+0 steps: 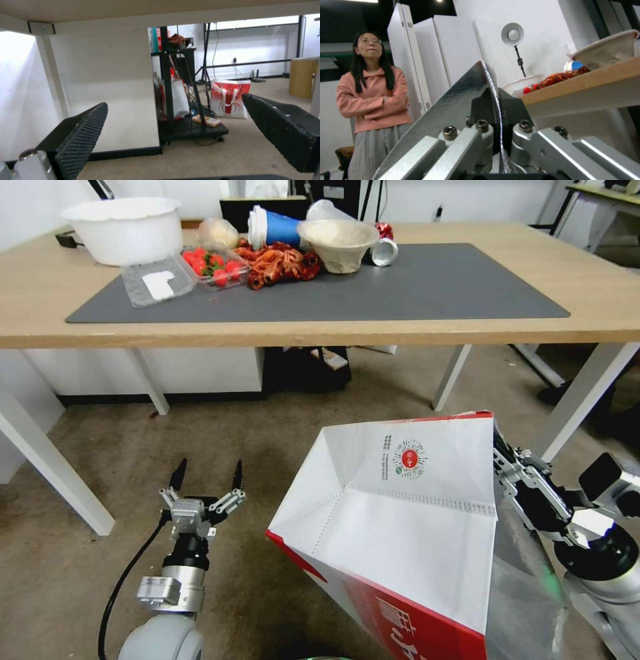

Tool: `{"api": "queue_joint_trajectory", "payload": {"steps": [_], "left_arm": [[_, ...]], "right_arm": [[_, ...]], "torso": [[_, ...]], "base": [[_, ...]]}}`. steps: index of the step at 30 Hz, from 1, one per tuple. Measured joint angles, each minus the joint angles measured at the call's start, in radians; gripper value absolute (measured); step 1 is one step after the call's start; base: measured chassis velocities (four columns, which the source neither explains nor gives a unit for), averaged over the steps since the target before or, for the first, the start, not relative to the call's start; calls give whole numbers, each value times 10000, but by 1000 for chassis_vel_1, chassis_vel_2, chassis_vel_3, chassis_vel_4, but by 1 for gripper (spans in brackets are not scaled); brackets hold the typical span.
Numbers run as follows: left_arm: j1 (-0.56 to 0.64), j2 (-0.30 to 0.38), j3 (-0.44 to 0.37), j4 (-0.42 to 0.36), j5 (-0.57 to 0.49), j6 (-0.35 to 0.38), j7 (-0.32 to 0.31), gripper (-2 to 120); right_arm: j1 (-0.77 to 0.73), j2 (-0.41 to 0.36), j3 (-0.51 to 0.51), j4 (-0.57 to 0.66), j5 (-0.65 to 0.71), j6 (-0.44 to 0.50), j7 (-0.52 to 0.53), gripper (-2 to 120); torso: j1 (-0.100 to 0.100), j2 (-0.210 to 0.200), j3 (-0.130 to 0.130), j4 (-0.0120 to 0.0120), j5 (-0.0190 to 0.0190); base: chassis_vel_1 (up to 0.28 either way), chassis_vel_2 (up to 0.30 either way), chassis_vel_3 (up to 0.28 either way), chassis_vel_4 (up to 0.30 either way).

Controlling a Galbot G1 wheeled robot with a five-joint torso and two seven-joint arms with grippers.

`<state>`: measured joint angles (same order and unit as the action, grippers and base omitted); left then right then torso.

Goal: Pick up the food delivery bag from the floor and place it on the table.

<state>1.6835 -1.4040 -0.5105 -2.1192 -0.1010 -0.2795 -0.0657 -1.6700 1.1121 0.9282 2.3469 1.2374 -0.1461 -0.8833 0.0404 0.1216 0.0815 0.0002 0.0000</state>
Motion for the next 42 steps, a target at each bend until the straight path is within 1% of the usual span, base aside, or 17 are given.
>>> {"api": "queue_joint_trajectory", "payload": {"steps": [3,9,11,12,14,15,17,21,24,28,31,33,42], "left_arm": [[5,-1,-4,-5,5,10,0,100],[7,-5,-4,-19,9,22,0,100],[-1,-5,-3,-19,14,46,-1,100],[-1,-5,-3,-19,14,46,-1,100],[-14,4,-5,-19,14,93,-6,100],[-14,4,-5,-19,14,93,-6,100],[-24,5,-6,-19,14,125,-10,100],[-23,-17,-5,-20,14,135,-5,100],[-23,-36,-3,-24,14,150,1,100],[-18,-38,-7,-36,18,153,1,100],[-6,-44,-8,-67,24,163,-1,100],[-4,-46,-9,-69,27,166,-1,100],[21,-52,-9,-102,44,174,-6,100]], "right_arm": [[-8,9,32,-6,-13,-6,-79,0],[-11,26,57,-31,-34,-17,-151,0],[-1,48,93,-88,-58,-74,-332,0],[-1,48,93,-88,-58,-74,-332,0],[6,60,123,-159,-65,-120,-500,0],[6,60,123,-159,-65,-120,-500,0],[25,68,145,-220,-65,-151,-619,0],[41,85,150,-244,-62,-157,-664,0],[49,92,159,-266,-21,-192,-822,0],[58,94,202,-329,9,-250,-1033,0],[65,98,233,-370,30,-279,-1148,0],[66,98,236,-371,31,-282,-1164,0],[59,118,277,-371,10,-290,-1275,0]], "torso": [[25,164,143,0,1],[49,299,250,0,0],[75,439,364,0,0],[75,439,364,0,0],[105,592,486,0,1],[105,592,486,0,1],[135,735,601,0,0],[162,860,695,0,1],[203,1029,828,0,0],[226,1139,912,0,1],[268,1298,1032,0,1],[278,1336,1061,0,1],[393,1733,1342,0,1]], "base": [[0,0,0,0],[0,0,0,0],[0,0,0,0],[0,0,0,0],[0,0,0,0],[0,0,0,0],[0,0,0,0],[0,0,0,0],[0,0,0,0],[0,0,0,0],[0,0,0,0],[0,0,0,0],[0,0,0,0]]}}
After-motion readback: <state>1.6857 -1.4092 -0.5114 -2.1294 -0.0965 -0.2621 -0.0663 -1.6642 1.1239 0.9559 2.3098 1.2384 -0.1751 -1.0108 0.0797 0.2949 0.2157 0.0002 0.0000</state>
